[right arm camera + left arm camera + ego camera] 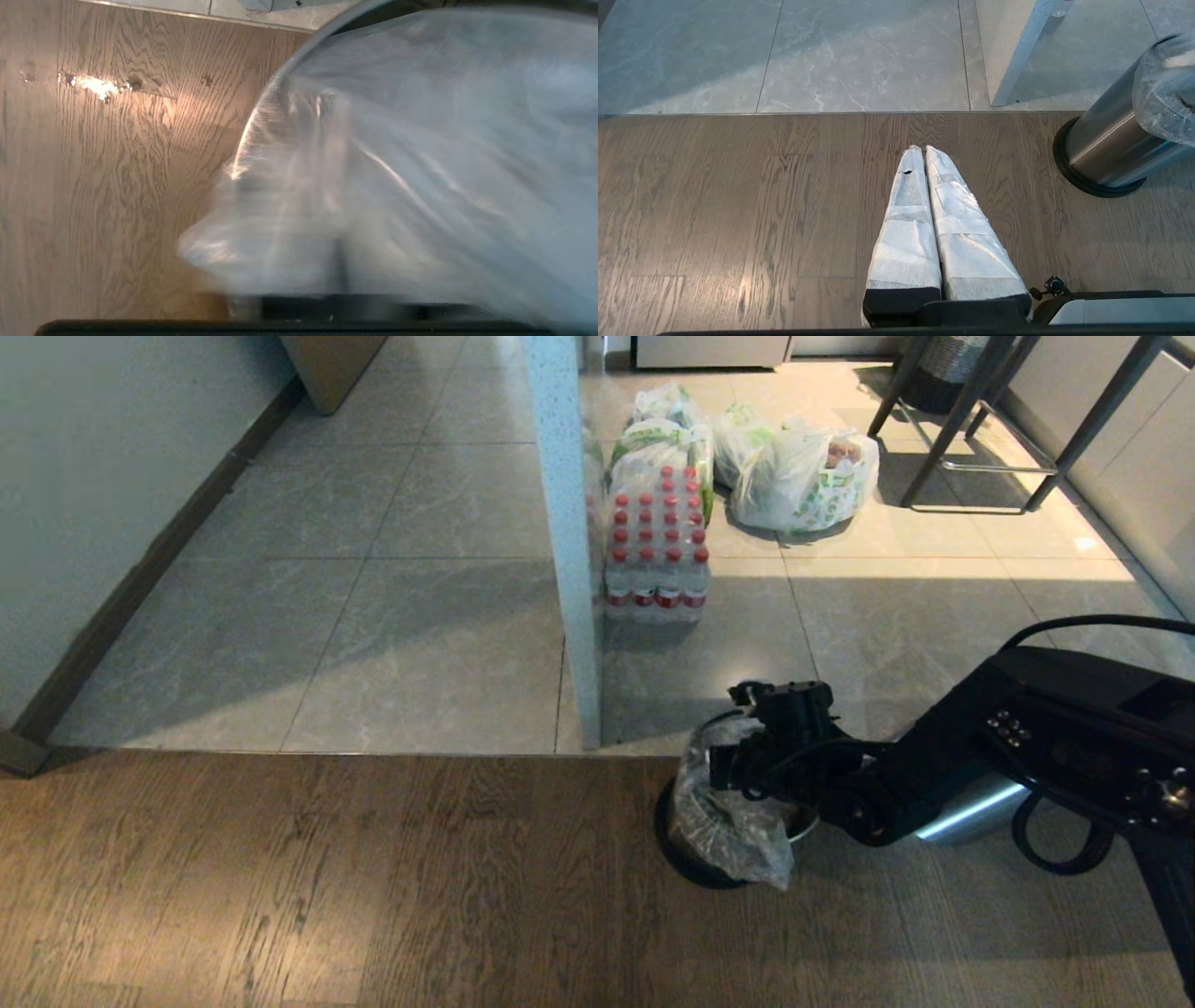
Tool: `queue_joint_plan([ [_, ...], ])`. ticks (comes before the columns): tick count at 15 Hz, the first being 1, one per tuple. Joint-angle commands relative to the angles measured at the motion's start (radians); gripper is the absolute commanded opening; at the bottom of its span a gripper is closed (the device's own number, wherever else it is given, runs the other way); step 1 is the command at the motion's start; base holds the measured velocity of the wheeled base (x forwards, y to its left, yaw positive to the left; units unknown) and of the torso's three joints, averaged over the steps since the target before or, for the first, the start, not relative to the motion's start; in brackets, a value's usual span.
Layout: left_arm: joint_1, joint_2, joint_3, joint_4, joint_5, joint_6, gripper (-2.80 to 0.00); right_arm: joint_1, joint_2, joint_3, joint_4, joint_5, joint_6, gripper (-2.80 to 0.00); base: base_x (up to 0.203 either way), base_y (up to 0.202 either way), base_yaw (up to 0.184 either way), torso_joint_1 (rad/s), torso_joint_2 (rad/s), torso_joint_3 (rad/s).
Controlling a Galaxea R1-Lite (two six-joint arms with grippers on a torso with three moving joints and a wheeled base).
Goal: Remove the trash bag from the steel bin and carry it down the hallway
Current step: Pick up the trash bag
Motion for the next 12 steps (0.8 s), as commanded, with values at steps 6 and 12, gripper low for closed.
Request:
queue_joint_plan([
  [6, 0.0, 0.0, 0.002, 0.0, 0.001, -0.001, -2.8, -0.005, -0.132, 0.056, 0.021, 0.006, 0.01, -2.8, 0.0, 0.0, 0.0, 0.0, 0.0, 0.0],
  [12, 0.0, 0.0, 0.002, 0.0, 0.001, -0.001, -2.8, -0.017, -0.484, 0.146, 0.158, 0.023, 0.02, -2.8, 0.0, 0.0, 0.0, 0.0, 0.0, 0.0],
])
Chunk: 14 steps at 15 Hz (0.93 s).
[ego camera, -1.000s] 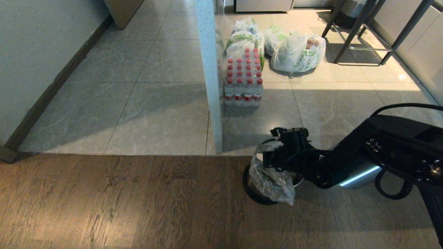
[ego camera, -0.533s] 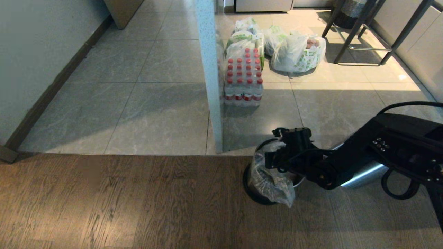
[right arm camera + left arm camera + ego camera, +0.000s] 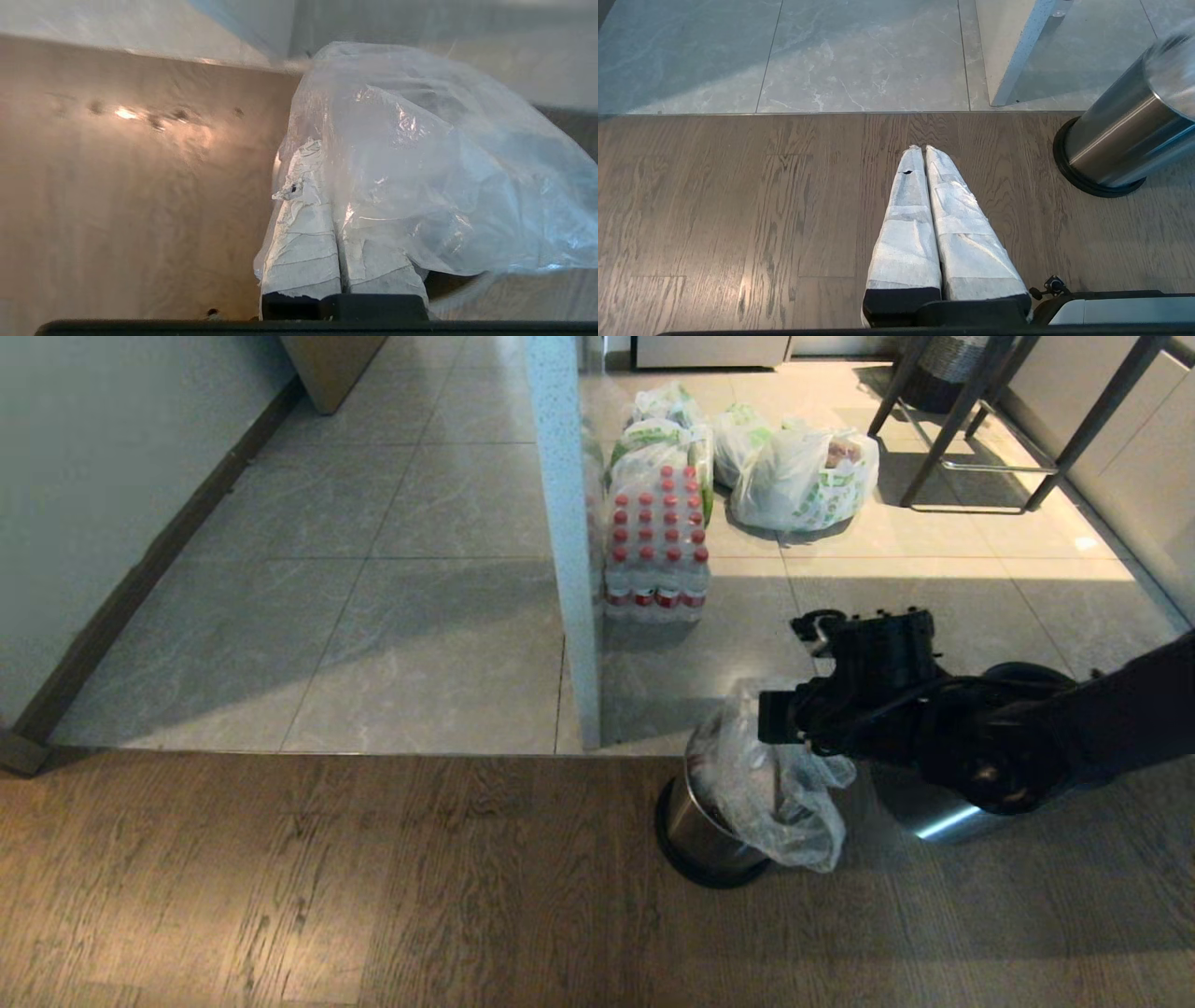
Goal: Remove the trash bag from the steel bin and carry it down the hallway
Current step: Pick up the trash bag, then put the trash bag at the door
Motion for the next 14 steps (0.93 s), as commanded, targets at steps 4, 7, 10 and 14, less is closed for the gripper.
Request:
queue_joint_plan([
  [4, 0.0, 0.0, 0.0, 0.0, 0.0, -0.001, -2.8, 0.007, -0.321, 0.145, 0.018, 0.028, 0.0, -2.8, 0.0, 0.0, 0.0, 0.0, 0.0, 0.0],
  [7, 0.0, 0.0, 0.002, 0.0, 0.0, -0.001, -2.8, 0.02, -0.489, 0.154, 0.05, 0.034, -0.004, -2.8, 0.0, 0.0, 0.0, 0.0, 0.0, 0.0],
  [10, 0.0, 0.0, 0.002, 0.0, 0.0, -0.001, -2.8, 0.036, -0.684, 0.16, 0.131, 0.065, -0.035, -2.8, 0.0, 0.0, 0.0, 0.0, 0.0, 0.0],
  [14, 0.0, -0.001, 0.002, 0.0, 0.0, -0.001, -2.8, -0.01, -0.972, 0.176, 0.325, 0.093, -0.14, -2.8, 0.0, 0.0, 0.0, 0.0, 0.0, 0.0],
])
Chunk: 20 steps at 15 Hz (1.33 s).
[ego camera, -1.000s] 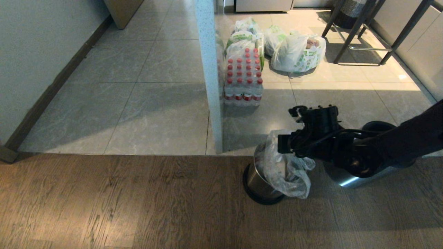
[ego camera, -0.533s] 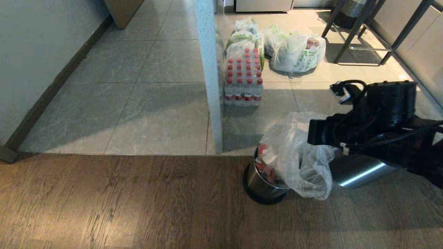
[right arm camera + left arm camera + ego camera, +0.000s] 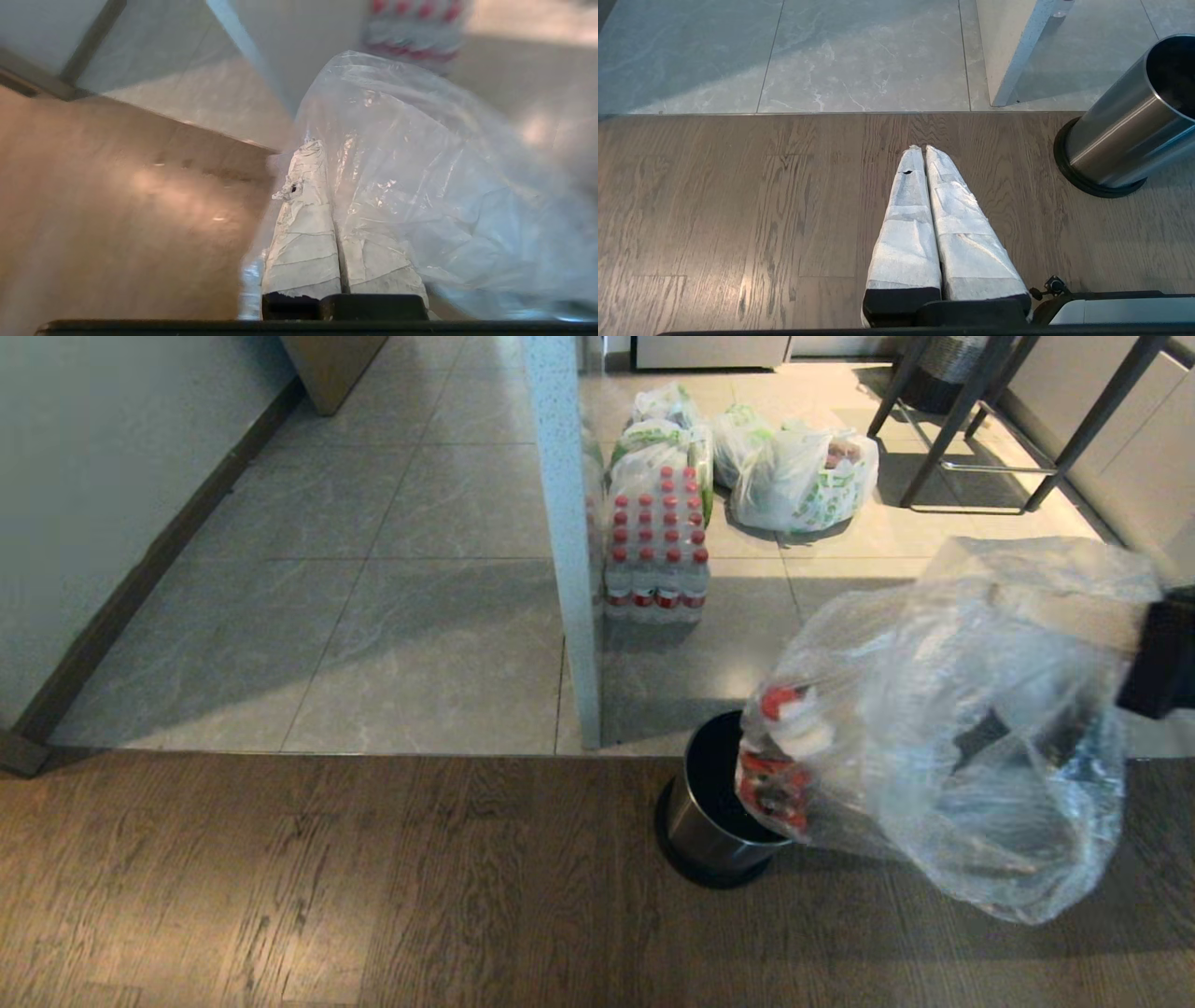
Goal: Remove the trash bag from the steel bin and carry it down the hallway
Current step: Put the trash bag at the door
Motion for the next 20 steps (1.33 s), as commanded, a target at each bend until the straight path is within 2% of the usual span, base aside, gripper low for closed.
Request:
queue_joint_plan([
  [1, 0.0, 0.0, 0.001, 0.0, 0.0, 0.0, -2.8, -0.047, -0.204, 0.029, 0.099, 0.002, -0.04, -2.8, 0.0, 0.0, 0.0, 0.0, 0.0, 0.0],
  [3, 0.0, 0.0, 0.002, 0.0, 0.0, 0.0, -2.8, -0.126, -0.357, 0.107, 0.232, 0.005, -0.11, -2.8, 0.0, 0.0, 0.0, 0.0, 0.0, 0.0],
  [5, 0.0, 0.0, 0.0, 0.0, 0.0, 0.0, -2.8, -0.22, -0.526, 0.257, 0.308, 0.023, -0.164, -2.8, 0.0, 0.0, 0.0, 0.0, 0.0, 0.0],
  [8, 0.0, 0.0, 0.002, 0.0, 0.0, 0.0, -2.8, -0.323, -0.75, 0.568, 0.308, 0.108, -0.195, -2.8, 0.0, 0.0, 0.0, 0.0, 0.0, 0.0],
  [11, 0.0, 0.0, 0.0, 0.0, 0.0, 0.0, -2.8, -0.371, -0.914, 0.76, 0.257, 0.155, -0.199, -2.8, 0.0, 0.0, 0.0, 0.0, 0.0, 0.0],
  [13, 0.0, 0.0, 0.001, 0.0, 0.0, 0.0, -2.8, -0.378, -0.968, 0.779, 0.222, 0.147, -0.195, -2.8, 0.0, 0.0, 0.0, 0.0, 0.0, 0.0],
  [15, 0.0, 0.0, 0.002, 0.0, 0.0, 0.0, -2.8, -0.379, -1.067, 0.782, 0.221, 0.1, -0.204, -2.8, 0.0, 0.0, 0.0, 0.0, 0.0, 0.0],
  [17, 0.0, 0.0, 0.001, 0.0, 0.0, 0.0, -2.8, -0.379, -1.084, 0.788, 0.232, -0.056, -0.201, -2.8, 0.0, 0.0, 0.0, 0.0, 0.0, 0.0],
  [18, 0.0, 0.0, 0.002, 0.0, 0.0, 0.0, -2.8, -0.379, -1.084, 0.79, 0.248, -0.09, -0.153, -2.8, 0.0, 0.0, 0.0, 0.0, 0.0, 0.0],
  [19, 0.0, 0.0, 0.002, 0.0, 0.0, 0.0, -2.8, -0.379, -1.085, 0.793, 0.27, -0.061, -0.119, -2.8, 0.0, 0.0, 0.0, 0.0, 0.0, 0.0],
  [20, 0.0, 0.0, 0.002, 0.0, 0.0, 0.0, -2.8, -0.379, -1.084, 0.794, 0.311, -0.058, -0.123, -2.8, 0.0, 0.0, 0.0, 0.0, 0.0, 0.0],
])
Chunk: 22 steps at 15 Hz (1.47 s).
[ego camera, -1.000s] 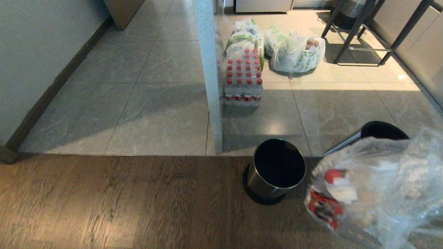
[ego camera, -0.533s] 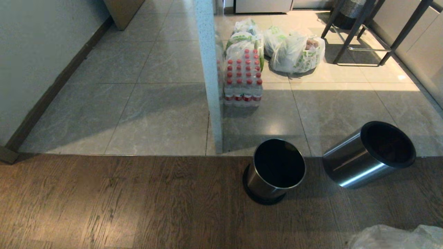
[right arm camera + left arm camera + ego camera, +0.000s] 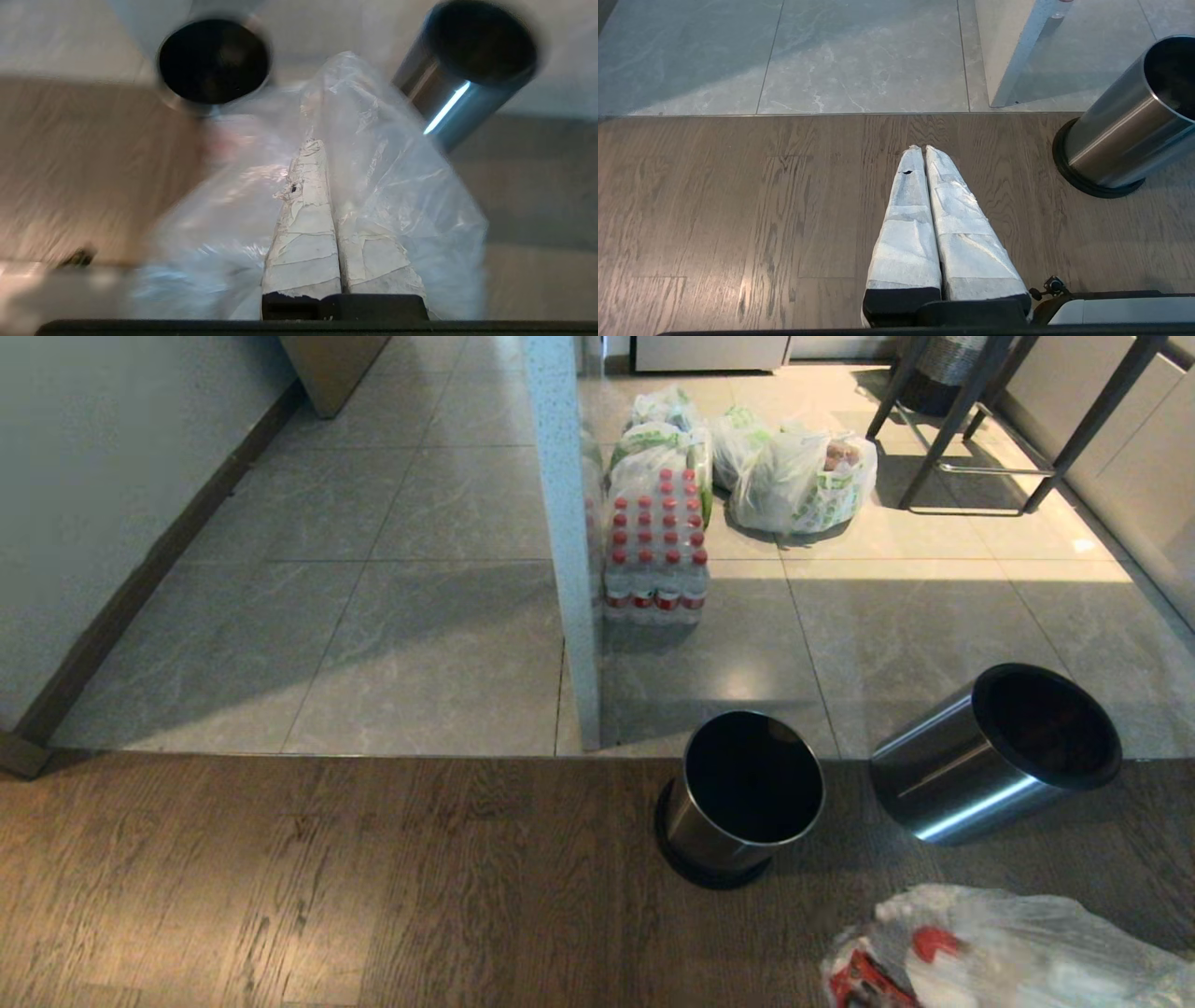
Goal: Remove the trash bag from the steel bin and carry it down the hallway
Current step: Put the trash bag at the door
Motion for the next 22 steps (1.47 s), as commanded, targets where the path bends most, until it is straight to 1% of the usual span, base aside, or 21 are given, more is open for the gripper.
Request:
queue_joint_plan([
  [1, 0.0, 0.0, 0.002, 0.0, 0.0, 0.0, -2.8, 0.0, -0.007, 0.002, 0.015, 0.001, 0.005, -2.8, 0.0, 0.0, 0.0, 0.0, 0.0, 0.0],
  [5, 0.0, 0.0, 0.002, 0.0, 0.0, 0.0, -2.8, 0.0, -0.006, -0.006, 0.037, -0.001, 0.037, -2.8, 0.0, 0.0, 0.0, 0.0, 0.0, 0.0],
  [11, 0.0, 0.0, 0.002, 0.0, 0.0, 0.0, -2.8, 0.0, -0.006, -0.007, 0.037, -0.001, 0.037, -2.8, 0.0, 0.0, 0.0, 0.0, 0.0, 0.0],
  [13, 0.0, 0.0, 0.0, 0.002, -0.001, 0.011, -2.8, 0.0, -0.006, -0.007, 0.037, -0.001, 0.037, -2.8, 0.0, 0.0, 0.0, 0.0, 0.0, 0.0],
  [16, 0.0, 0.0, 0.0, 0.003, 0.0, 0.008, -2.8, 0.0, -0.006, -0.007, 0.037, -0.001, 0.037, -2.8, 0.0, 0.0, 0.0, 0.0, 0.0, 0.0],
  [17, 0.0, 0.0, 0.0, 0.003, 0.002, -0.004, -2.8, 0.0, -0.006, -0.007, 0.037, -0.001, 0.037, -2.8, 0.0, 0.0, 0.0, 0.0, 0.0, 0.0],
  [19, 0.0, 0.0, 0.002, 0.0, 0.0, -0.002, -2.8, -0.001, -0.006, -0.007, 0.037, -0.001, 0.038, -2.8, 0.0, 0.0, 0.0, 0.0, 0.0, 0.0],
  [22, 0.0, 0.0, 0.002, 0.0, 0.002, -0.008, -2.8, -0.001, -0.006, -0.007, 0.037, -0.001, 0.037, -2.8, 0.0, 0.0, 0.0, 0.001, 0.0, 0.117],
])
